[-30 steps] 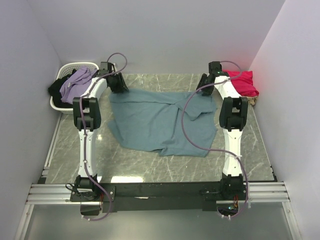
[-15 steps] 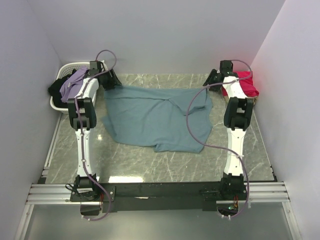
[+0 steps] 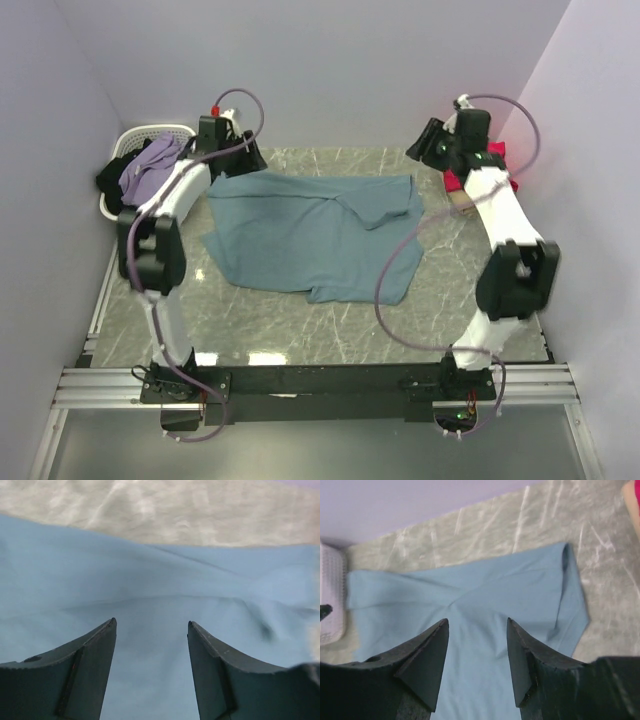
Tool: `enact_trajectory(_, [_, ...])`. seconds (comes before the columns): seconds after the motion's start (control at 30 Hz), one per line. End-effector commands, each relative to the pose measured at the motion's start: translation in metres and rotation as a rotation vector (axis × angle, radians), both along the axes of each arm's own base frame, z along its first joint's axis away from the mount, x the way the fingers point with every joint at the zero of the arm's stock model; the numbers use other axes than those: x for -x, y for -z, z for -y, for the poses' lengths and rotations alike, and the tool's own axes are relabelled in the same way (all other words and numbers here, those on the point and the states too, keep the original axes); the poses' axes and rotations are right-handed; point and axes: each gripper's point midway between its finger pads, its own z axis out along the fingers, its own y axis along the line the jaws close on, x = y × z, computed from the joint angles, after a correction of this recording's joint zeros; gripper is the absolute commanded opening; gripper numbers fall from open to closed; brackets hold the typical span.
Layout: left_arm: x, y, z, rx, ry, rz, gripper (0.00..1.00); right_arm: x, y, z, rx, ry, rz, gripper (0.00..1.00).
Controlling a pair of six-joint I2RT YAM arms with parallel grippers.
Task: Fold and stack the t-shirts
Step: Fold the tshirt
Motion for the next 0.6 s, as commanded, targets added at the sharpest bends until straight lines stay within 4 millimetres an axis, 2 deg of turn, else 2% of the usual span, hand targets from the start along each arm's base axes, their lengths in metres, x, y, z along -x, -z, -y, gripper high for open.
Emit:
enact_trajectory(0.0, [0.057,-0.055,-0.003,0.028,-0.1,0.098,0.64,0.059,0.0,-0.004,-0.053,-0.003,-0.018,0.56])
enact_trajectory(0.03, [0.069,-0.049,-0.008,0.027,-0.135,0.084,0.64,0.076,0.025,-0.004,-0.059,-0.006,-0.073,0.55])
enact_trajectory(0.07, [0.091,-0.018,-0.014,0.042,-0.198,0.001,0.63,0.088,0.035,-0.004,-0.064,0.005,-0.099,0.55])
enact_trajectory(0.1, [0.103,-0.026,-0.022,0.041,-0.242,0.025,0.63,0.102,0.033,-0.019,-0.054,-0.021,-0.093,0.55])
enact_trajectory(0.13, [0.127,0.005,-0.027,0.025,-0.262,-0.041,0.62,0.118,0.055,-0.021,-0.047,-0.025,-0.144,0.55])
enact_trajectory(0.17, [0.139,0.013,-0.031,0.025,-0.293,-0.059,0.62,0.128,0.062,-0.025,-0.041,-0.035,-0.159,0.55])
enact_trajectory(0.2, [0.15,0.012,-0.038,0.011,-0.33,-0.049,0.62,0.139,0.062,-0.03,-0.032,-0.043,-0.161,0.54])
enact_trajectory(0.23, [0.171,0.038,-0.045,-0.013,-0.351,-0.105,0.61,0.153,0.077,-0.034,-0.022,-0.051,-0.201,0.54])
enact_trajectory(0.3, [0.186,0.045,-0.059,-0.041,-0.421,-0.104,0.6,0.17,0.08,-0.043,0.004,-0.079,-0.205,0.54])
enact_trajectory(0.33, [0.198,0.06,-0.066,-0.064,-0.445,-0.133,0.6,0.18,0.09,-0.043,0.008,-0.075,-0.226,0.54])
enact_trajectory(0.43, [0.21,0.072,-0.088,-0.123,-0.574,-0.155,0.59,0.191,0.086,-0.053,-0.025,-0.1,-0.209,0.54])
enact_trajectory(0.57, [0.21,0.081,-0.101,-0.143,-0.678,-0.178,0.56,0.193,0.078,-0.055,-0.009,-0.111,-0.188,0.55])
